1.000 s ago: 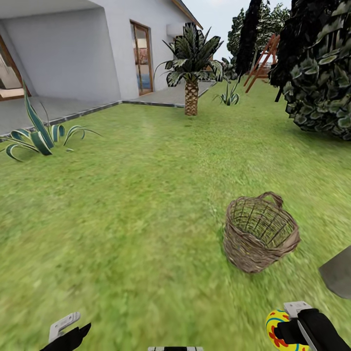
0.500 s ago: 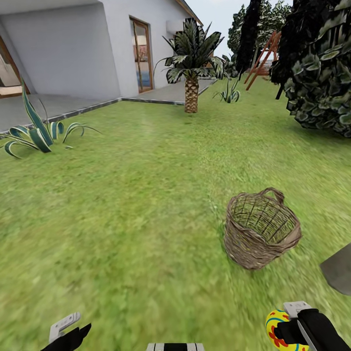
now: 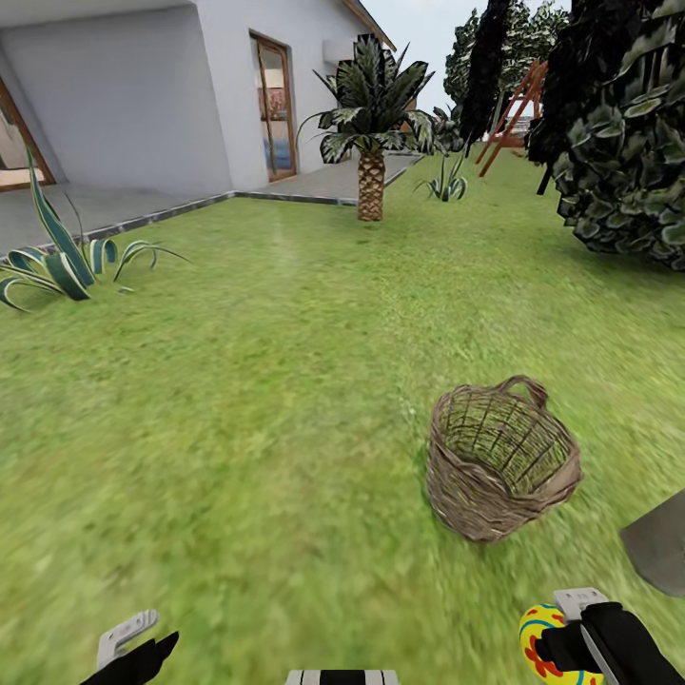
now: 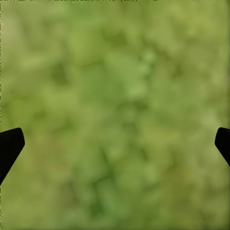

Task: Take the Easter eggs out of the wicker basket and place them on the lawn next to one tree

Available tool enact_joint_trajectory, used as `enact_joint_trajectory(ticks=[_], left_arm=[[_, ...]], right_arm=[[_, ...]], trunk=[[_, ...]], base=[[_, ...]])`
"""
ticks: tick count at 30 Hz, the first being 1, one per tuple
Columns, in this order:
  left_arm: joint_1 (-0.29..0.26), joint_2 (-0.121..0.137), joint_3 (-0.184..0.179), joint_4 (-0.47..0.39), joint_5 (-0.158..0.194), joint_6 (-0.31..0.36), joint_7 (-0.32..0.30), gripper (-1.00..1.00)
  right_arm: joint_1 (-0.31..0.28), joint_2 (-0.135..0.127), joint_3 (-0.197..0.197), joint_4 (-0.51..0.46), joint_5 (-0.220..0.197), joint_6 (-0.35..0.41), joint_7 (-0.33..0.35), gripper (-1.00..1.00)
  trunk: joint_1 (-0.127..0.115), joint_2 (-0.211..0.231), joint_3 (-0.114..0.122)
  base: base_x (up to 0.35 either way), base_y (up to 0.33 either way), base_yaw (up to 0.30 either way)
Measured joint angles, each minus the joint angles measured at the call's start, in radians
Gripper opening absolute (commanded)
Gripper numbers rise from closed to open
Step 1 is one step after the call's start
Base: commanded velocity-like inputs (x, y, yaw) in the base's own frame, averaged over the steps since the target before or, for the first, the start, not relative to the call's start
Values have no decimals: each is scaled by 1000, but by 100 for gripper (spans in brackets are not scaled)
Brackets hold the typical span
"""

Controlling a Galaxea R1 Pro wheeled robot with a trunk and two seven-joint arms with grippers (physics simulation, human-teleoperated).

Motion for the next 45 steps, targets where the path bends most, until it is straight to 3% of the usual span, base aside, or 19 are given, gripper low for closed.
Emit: enact_joint_trajectory(ticks=[45], left_arm=[[0,1,0,-3,-1,-1,-2,100]], right_arm=[[0,-5,-2,-1,1,-5,0,-100]], trunk=[[20,-10,-170]], base=[[0,0,0]])
